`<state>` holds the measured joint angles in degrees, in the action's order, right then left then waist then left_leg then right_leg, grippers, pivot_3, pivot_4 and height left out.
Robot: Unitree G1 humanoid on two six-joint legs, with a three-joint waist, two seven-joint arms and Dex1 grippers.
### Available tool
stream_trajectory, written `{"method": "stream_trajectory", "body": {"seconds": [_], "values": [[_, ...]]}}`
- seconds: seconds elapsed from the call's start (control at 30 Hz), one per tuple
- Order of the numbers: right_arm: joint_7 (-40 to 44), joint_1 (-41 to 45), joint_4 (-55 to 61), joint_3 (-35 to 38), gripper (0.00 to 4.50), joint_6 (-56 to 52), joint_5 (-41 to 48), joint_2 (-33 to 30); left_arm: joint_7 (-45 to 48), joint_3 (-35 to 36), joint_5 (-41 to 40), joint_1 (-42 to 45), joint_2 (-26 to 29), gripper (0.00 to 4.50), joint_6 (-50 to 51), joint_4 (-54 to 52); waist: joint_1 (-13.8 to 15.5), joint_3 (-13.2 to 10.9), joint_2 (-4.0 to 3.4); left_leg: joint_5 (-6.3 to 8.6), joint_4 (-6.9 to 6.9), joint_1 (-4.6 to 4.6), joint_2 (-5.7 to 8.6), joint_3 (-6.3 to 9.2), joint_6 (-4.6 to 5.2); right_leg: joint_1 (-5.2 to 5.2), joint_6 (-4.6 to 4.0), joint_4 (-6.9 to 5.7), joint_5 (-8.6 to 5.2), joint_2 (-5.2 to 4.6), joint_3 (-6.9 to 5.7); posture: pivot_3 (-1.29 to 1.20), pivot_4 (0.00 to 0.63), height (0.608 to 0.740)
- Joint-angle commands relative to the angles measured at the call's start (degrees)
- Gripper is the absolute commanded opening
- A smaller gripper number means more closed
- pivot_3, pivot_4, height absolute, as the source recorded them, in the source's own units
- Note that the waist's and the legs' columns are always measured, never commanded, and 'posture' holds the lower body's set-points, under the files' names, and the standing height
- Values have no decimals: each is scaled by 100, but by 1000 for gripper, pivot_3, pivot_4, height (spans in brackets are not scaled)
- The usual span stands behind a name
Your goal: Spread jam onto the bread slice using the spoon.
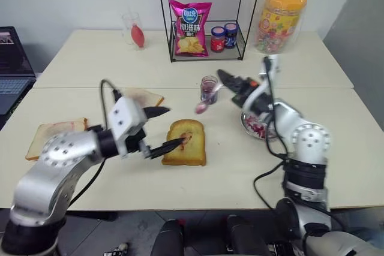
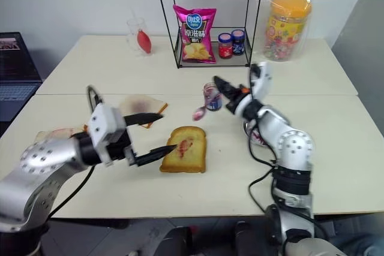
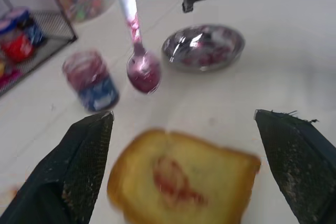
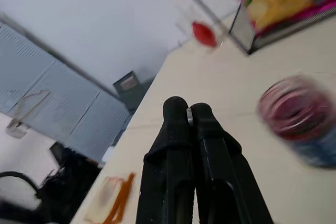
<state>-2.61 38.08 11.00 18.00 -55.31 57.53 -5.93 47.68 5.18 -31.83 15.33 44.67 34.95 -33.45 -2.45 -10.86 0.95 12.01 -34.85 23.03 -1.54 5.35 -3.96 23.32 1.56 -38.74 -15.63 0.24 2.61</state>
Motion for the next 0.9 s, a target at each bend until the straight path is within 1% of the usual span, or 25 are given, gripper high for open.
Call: {"method": "stream_trajectory", "body": {"seconds": [0.03,0.17,0.33,0.4,0.5,0.63,0.87,0.9], "values": [[-186,-269,368,456,15,190,107,-318,-138,-684,154,487,-106,4500,304,-43,-13,0,0,0,1,0,-1,-1,1,0,0,2,0,0,1,0,150,740],[-282,-702,468,872,15,316,183,-596,-78,-1305,450,958,-470,4500,88,320,-83,-1,-1,2,6,-1,-10,-2,3,6,-10,-7,-6,10,2,0,150,740],[-140,-1099,155,1113,15,557,-106,-954,-9,-2050,1043,1520,-1015,4500,-373,981,-79,-3,-4,1,3,-6,-16,-6,3,12,-12,-21,-7,18,10,0,150,740],[-202,-1086,43,1210,15,626,13,-919,33,-2152,1174,1588,-1090,4500,-470,1117,-75,-2,-3,1,-2,-4,-14,-11,3,10,-8,-20,-5,18,15,0,150,740],[-225,-1087,-168,1306,15,855,-65,-937,-9,-2325,1376,1744,-1299,4500,-516,1367,-101,-3,-4,1,-3,-12,-13,-36,3,10,-3,-20,-1,18,42,0,150,740],[70,-1090,-808,1307,15,1184,-347,-1080,45,-2612,1563,2028,-1656,4500,-499,1613,-81,-3,-3,1,-3,-11,-12,-44,3,12,0,-17,0,18,50,0,150,740],[430,-1081,-1467,1249,15,1627,-702,-1119,-10,-2692,1821,2281,-2075,4500,-553,1900,-85,-3,-3,2,-3,-15,-10,-75,4,18,8,-16,4,19,85,0,150,740],[484,-1113,-1509,1203,238,1640,-769,-1146,-3,-2703,1857,2288,-2098,4500,-575,1910,-87,-3,-3,2,-3,-15,-10,-76,4,18,9,-16,5,19,87,0,150,740]]}}
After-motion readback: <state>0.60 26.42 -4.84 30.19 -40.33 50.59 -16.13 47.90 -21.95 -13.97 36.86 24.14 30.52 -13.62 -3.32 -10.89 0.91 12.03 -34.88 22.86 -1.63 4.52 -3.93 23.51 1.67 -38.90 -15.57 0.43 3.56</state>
